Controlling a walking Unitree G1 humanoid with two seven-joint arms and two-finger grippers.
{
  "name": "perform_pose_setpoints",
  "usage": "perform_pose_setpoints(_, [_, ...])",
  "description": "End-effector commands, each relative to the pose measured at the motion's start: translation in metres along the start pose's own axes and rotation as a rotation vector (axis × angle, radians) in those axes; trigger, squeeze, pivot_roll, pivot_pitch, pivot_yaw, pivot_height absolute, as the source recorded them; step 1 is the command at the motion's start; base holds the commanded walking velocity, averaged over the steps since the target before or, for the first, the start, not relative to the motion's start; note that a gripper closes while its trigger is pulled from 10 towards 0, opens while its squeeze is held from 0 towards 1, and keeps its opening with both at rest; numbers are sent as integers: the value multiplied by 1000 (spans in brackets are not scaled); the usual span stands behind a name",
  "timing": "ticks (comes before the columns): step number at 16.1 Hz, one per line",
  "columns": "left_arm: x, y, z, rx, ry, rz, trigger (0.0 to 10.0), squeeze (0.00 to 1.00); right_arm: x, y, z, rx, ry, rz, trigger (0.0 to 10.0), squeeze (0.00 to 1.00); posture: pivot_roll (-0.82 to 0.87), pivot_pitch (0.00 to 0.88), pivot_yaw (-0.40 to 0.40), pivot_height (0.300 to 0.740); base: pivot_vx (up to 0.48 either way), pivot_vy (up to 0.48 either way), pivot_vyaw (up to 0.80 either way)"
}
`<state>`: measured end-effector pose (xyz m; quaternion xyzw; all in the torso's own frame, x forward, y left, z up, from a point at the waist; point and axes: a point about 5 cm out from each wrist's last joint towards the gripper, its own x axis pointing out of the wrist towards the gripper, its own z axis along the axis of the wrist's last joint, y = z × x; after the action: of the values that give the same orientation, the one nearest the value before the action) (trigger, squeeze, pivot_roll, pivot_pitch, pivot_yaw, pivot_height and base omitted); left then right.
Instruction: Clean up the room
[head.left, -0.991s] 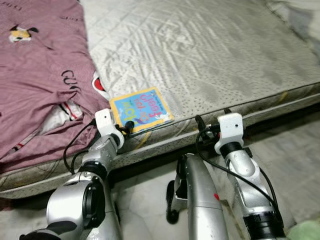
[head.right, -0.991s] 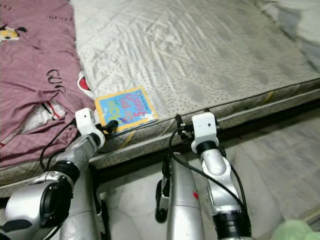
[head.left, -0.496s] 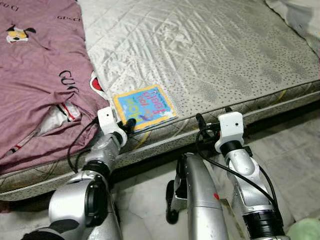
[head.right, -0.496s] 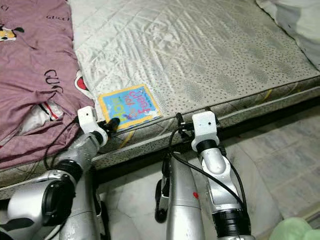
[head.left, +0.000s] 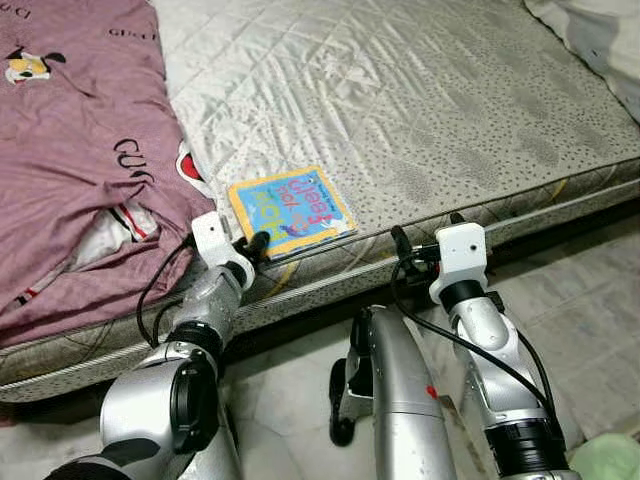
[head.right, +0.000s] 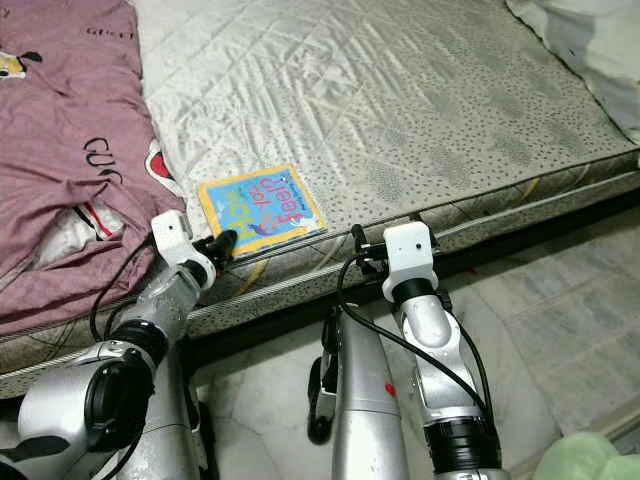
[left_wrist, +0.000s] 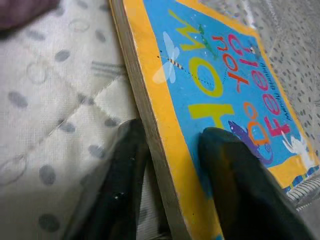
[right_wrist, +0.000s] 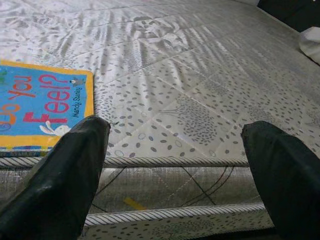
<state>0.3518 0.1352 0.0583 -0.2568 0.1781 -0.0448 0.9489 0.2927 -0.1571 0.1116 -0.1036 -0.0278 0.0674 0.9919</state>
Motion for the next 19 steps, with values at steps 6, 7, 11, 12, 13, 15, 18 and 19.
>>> perform_pose_setpoints(6, [-6, 13, -19, -126, 53, 79, 10000, 1000, -10, -3, -2, -18, 6, -7, 10000, 0, -114, 215, -55, 521, 0, 0, 0])
perform_pose_setpoints(7, [-8, 16, -24, -166, 73, 94, 10000, 1000, -13, -4, -1, -22, 5, -9, 10000, 0, -127, 222, -56, 521, 0, 0, 0])
perform_pose_setpoints(11, [-11, 16, -41, -218, 143, 131, 10000, 1000, -24, -8, -1, -31, 17, -13, 10000, 0, -152, 243, -64, 521, 0, 0, 0])
perform_pose_setpoints(12, [-11, 13, -43, -181, 166, 118, 10000, 1000, -25, -8, 0, -37, 22, -5, 10000, 0, -156, 247, -71, 521, 0, 0, 0])
perform_pose_setpoints(13, [-9, 9, -41, -189, 158, 93, 10000, 0, -26, -8, 0, -39, 24, -3, 10000, 0, -159, 248, -74, 521, 0, 0, 0])
perform_pose_setpoints(15, [-7, 2, -40, -191, 157, 58, 10000, 0, -27, -9, 0, -42, 28, -4, 10000, 0, -164, 249, -78, 521, 0, 0, 0])
perform_pose_setpoints(18, [-2, -19, -37, -199, 157, -57, 4784, 0, -29, -10, 2, -58, 32, -4, 10000, 0, -179, 245, -80, 521, 0, 0, 0])
perform_pose_setpoints(19, [-1, -21, -36, -203, 152, -66, 3725, 0, -29, -11, 2, -59, 32, -4, 10000, 0, -180, 243, -79, 521, 0, 0, 0])
